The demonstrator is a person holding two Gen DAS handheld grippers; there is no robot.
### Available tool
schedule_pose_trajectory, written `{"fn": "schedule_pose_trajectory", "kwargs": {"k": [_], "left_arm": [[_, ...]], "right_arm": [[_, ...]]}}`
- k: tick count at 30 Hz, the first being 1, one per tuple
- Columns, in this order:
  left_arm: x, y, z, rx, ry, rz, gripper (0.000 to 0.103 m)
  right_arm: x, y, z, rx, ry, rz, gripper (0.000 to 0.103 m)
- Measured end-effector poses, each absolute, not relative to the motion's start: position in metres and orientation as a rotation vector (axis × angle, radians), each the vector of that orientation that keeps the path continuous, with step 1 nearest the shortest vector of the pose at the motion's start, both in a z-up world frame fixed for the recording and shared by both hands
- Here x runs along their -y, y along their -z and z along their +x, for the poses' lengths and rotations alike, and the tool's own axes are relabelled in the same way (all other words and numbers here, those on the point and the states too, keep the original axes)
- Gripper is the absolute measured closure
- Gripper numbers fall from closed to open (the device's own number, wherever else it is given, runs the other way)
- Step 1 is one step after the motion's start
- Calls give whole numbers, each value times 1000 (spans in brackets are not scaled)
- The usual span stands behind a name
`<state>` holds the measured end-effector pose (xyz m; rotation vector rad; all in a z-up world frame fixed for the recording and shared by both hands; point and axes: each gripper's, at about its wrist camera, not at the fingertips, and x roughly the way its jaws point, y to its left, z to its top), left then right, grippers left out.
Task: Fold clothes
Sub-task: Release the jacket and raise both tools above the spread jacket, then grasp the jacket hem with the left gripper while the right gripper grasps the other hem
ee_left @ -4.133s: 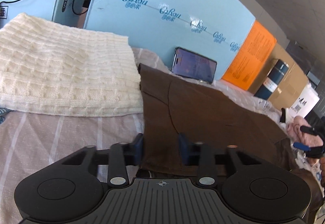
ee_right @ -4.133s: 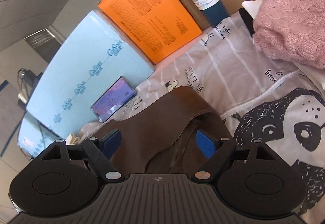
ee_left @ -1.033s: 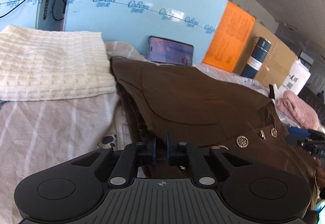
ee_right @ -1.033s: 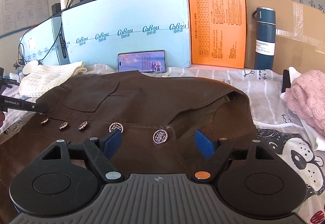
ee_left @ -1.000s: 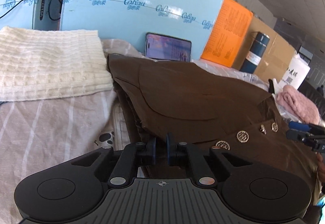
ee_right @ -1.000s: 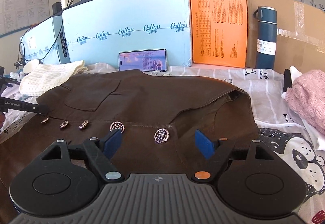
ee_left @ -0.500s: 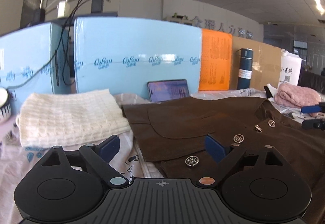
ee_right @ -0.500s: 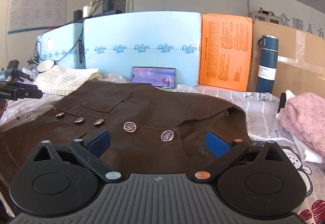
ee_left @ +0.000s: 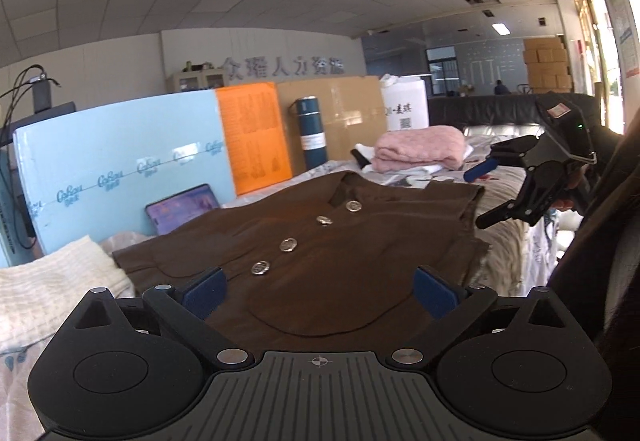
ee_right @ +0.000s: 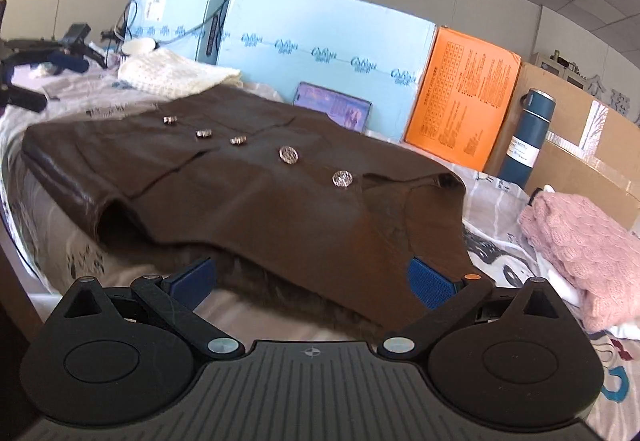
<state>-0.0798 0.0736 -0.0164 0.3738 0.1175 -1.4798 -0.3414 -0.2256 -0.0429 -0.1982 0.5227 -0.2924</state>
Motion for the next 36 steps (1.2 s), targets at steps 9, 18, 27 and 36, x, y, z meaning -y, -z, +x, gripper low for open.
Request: {"fn": "schedule_pose_trajectory", "kwargs": {"k": [9, 18, 27, 36], "left_arm": [[-55, 48, -119, -77, 1567, 698, 2], [-44, 63, -126, 100, 1341, 692, 2], [-52, 71, -130, 247, 1254, 753, 6], [-59, 76, -130, 240, 1347, 744, 74]], "right_arm": [[229, 51, -332, -605, 385, -297, 0], [229, 48, -294, -529, 338, -313, 0], [244, 64, -306, -529, 527, -418, 27], [222, 67, -305, -559, 473, -470, 92]]}}
